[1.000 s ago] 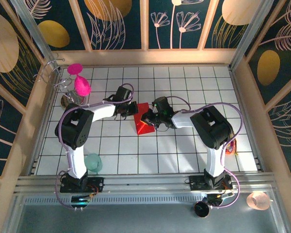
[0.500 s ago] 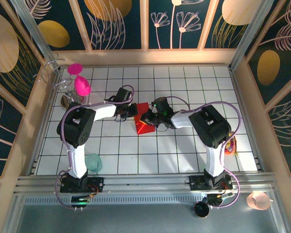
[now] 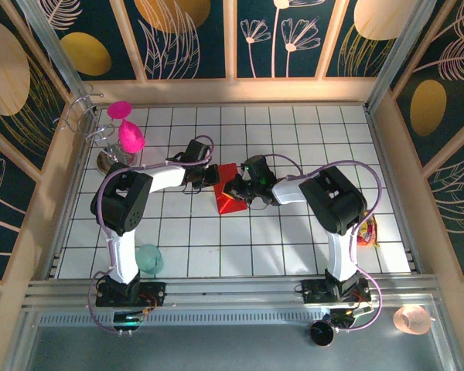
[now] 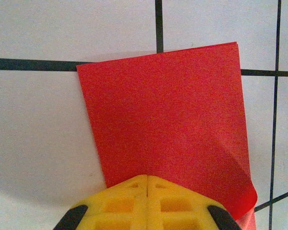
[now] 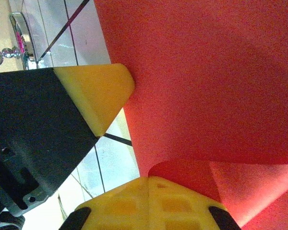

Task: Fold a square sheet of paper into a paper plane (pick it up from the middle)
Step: Fold the triangle a second time at the center of the table.

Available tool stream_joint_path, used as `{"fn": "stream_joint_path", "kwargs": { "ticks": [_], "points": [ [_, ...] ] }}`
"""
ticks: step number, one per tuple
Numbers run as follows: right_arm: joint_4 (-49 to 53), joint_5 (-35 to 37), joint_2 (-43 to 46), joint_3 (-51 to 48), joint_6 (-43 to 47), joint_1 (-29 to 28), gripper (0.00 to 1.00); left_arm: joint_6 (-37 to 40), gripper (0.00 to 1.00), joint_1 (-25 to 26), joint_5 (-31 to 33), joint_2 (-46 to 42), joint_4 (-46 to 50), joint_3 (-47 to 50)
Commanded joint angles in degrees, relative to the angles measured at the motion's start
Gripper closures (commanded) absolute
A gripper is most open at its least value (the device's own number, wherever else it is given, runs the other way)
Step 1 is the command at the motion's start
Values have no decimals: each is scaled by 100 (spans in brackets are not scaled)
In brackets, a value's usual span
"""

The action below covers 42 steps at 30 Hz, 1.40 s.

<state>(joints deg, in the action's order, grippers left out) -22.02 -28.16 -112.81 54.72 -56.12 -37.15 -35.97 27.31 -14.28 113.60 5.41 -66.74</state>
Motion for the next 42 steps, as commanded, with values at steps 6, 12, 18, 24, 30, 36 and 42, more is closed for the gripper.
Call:
{"fn": "stream_joint_path", "kwargs": {
  "ticks": [6,12,18,24,30,36,42],
  "points": [
    [-223,-92,-171,134,-53,-55,100,37,94,-33,-4,70,74,135],
    [-323,-102,-171,70,-104,-51,100,27,94,-35,-21,55,66,167],
    [-303,-36,-214,128,-134,-55,100,11,94,-33,-33,54,39,196],
    [-251,30,-256,143,-165,-55,100,2,94,-33,-32,48,34,223],
    [-250,65,-267,137,-204,-47,100,-5,94,-37,-39,34,24,232],
    [-388,13,-271,115,-259,-37,100,-7,94,-33,-30,18,19,266],
    [-495,10,-251,73,-328,-29,100,-16,94,-33,-31,4,9,293]
  ]
}}
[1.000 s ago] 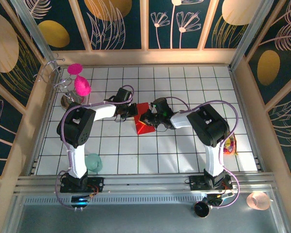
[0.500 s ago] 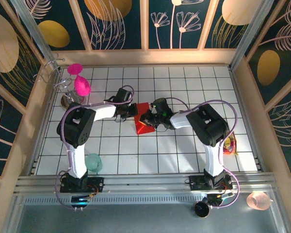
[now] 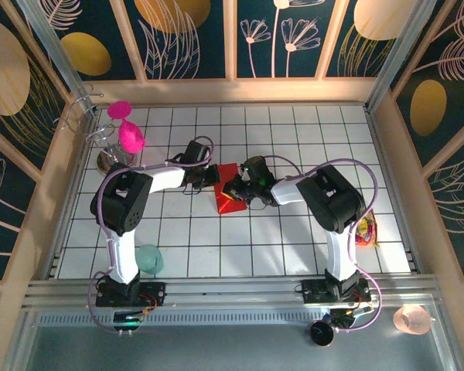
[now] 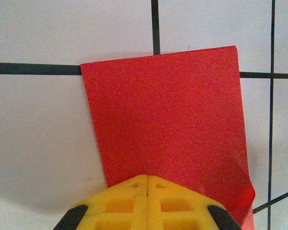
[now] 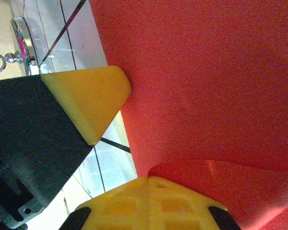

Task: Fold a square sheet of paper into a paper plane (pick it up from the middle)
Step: Fold the triangle a second time at the center of the table.

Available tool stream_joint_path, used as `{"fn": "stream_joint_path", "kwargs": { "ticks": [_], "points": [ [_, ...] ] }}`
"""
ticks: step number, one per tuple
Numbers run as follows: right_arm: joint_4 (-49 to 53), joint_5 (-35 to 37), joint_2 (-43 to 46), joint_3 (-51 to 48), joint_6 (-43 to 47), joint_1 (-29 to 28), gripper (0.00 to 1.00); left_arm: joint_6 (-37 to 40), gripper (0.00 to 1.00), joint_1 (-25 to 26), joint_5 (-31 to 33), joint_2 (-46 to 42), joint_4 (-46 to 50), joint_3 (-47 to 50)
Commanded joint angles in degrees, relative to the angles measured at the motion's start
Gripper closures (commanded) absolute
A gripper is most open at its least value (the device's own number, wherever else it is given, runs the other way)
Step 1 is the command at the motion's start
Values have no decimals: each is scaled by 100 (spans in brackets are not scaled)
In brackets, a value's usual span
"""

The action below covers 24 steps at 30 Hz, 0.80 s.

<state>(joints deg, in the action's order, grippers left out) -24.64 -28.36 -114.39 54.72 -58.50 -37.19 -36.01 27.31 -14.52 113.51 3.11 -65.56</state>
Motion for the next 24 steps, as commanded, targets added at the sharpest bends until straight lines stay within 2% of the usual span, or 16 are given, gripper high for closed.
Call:
{"fn": "stream_joint_path", "kwargs": {
  "ticks": [1,24],
  "points": [
    [-234,32,-94,71,-94,-25,100,-16,94,-38,-6,13,225,175],
    [-69,162,-153,55,-143,-3,100,-24,94,-37,-7,-27,207,219]
  ]
}}
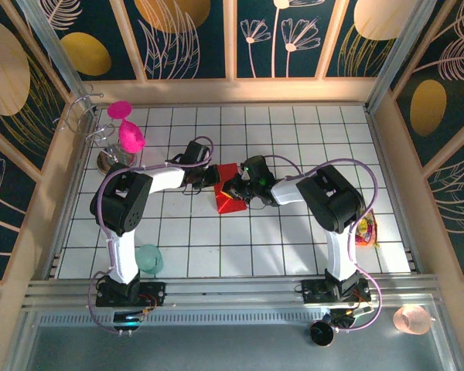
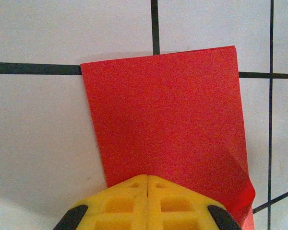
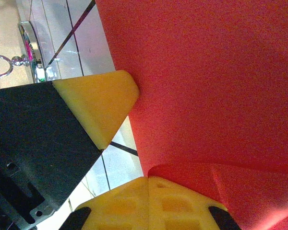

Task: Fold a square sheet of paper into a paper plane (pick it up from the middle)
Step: Fold the triangle a second time at the center of the table.

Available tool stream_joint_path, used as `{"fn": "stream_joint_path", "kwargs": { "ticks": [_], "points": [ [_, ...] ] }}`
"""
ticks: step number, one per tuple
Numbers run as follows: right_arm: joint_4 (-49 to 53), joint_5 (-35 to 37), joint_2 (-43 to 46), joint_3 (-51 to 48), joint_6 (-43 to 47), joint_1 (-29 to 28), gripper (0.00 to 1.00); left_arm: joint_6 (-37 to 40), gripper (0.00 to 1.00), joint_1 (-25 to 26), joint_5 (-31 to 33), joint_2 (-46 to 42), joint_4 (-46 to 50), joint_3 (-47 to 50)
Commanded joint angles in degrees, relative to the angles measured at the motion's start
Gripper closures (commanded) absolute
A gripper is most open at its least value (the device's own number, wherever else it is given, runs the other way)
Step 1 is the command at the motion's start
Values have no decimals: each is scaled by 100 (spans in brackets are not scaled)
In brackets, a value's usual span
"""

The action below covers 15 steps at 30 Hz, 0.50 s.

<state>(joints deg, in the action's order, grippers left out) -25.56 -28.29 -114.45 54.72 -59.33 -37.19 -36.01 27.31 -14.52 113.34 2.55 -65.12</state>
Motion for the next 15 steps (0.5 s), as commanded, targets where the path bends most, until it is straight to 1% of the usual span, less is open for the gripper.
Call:
{"fn": "stream_joint_path", "kwargs": {
  "ticks": [1,15],
  "points": [
    [33,166,-150,43,-55,-8,100,-33,94,-33,-2,-5,266,175],
    [158,281,-112,11,-40,-14,100,-30,94,-33,20,-20,278,176]
  ]
}}
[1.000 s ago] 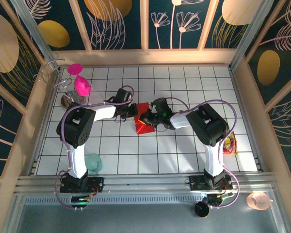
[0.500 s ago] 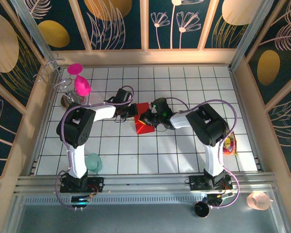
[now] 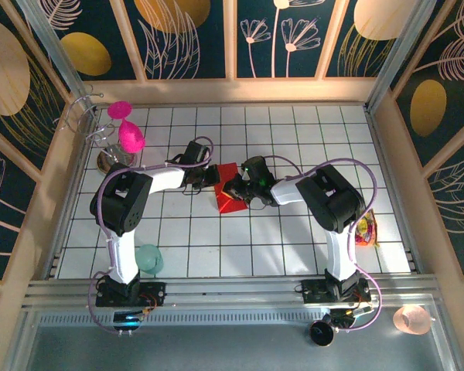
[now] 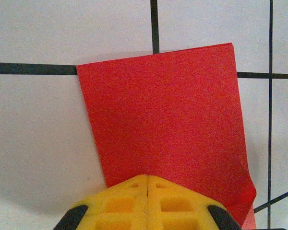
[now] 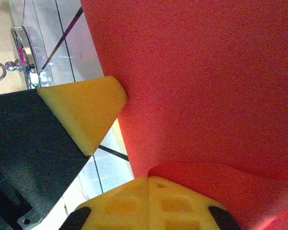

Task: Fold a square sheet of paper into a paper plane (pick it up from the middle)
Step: Fold the triangle a second time at the center of the table.

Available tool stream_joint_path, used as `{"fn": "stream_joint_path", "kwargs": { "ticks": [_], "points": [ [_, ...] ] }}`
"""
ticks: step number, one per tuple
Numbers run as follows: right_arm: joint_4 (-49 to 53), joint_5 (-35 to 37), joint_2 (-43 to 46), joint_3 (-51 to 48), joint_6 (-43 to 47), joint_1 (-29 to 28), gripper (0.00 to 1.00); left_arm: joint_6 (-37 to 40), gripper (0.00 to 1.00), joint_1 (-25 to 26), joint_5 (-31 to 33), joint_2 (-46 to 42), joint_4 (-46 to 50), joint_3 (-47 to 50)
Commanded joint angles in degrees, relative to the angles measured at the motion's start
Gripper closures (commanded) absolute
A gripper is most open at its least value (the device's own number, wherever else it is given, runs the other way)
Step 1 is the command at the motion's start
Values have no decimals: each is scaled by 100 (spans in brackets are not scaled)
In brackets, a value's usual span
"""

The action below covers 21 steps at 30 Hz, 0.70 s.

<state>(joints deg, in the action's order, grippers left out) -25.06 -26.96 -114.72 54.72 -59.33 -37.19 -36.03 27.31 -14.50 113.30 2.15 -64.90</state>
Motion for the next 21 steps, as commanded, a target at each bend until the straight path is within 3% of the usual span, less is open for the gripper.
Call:
{"fn": "stream_joint_path", "kwargs": {
  "ticks": [1,21],
  "points": [
    [122,147,-95,12,-39,-16,100,-37,94,-33,9,-11,312,154],
    [337,121,-213,83,-32,-16,100,15,90,-38,305,-470,567,-479]
  ]
}}
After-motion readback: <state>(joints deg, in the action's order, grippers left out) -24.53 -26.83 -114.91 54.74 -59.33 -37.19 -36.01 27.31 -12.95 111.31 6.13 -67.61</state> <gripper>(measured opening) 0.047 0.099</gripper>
